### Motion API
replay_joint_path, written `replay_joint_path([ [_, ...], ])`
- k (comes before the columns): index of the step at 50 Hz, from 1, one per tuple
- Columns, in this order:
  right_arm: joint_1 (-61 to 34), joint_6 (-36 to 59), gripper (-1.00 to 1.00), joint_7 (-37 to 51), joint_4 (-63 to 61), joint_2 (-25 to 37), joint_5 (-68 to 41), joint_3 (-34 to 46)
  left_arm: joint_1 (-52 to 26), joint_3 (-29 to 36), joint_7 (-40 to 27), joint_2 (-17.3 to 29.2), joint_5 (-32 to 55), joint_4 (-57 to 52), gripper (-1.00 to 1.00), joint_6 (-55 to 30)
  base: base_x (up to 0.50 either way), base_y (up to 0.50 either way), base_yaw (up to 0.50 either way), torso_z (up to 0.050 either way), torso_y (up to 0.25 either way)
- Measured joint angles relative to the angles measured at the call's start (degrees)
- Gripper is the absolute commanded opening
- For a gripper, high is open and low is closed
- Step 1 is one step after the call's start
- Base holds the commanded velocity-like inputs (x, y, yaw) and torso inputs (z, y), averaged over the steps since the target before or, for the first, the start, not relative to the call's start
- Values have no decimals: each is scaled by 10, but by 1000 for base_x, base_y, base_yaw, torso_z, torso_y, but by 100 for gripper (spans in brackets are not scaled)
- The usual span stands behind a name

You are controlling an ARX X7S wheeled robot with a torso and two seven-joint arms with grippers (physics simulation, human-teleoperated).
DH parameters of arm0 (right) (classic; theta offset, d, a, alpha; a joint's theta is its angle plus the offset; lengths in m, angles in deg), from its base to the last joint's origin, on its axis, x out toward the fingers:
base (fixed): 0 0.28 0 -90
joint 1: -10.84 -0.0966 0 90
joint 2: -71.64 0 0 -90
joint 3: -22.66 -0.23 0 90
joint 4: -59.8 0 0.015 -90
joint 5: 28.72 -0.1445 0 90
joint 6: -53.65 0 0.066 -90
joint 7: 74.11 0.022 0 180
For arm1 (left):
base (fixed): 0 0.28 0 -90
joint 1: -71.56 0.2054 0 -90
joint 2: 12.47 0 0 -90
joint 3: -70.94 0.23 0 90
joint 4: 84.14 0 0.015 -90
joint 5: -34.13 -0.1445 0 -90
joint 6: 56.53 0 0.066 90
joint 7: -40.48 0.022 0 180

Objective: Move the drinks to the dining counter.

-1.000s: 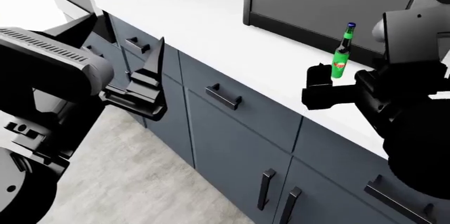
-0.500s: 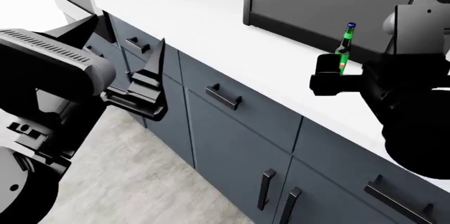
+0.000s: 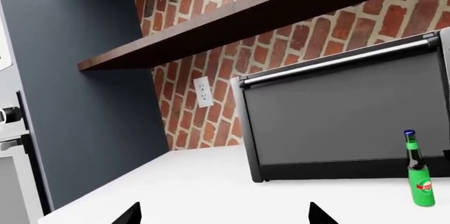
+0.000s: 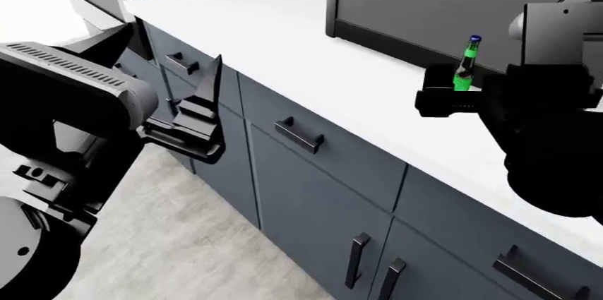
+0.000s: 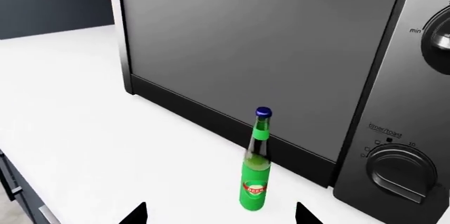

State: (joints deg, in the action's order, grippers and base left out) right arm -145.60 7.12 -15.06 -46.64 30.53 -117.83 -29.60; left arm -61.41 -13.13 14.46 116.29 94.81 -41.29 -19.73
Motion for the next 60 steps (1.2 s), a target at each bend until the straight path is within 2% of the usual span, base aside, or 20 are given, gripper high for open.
replay_joint_path([
  [29, 15, -13, 100, 20, 13, 1, 1, -4, 3, 0, -7, 6, 7, -2, 100, 4, 57, 47, 0, 0, 0],
  [60, -5, -21, 100, -53, 175, -53, 79, 33, -1, 8, -12, 9, 8, 1, 100, 5, 0, 0, 0, 0, 0],
])
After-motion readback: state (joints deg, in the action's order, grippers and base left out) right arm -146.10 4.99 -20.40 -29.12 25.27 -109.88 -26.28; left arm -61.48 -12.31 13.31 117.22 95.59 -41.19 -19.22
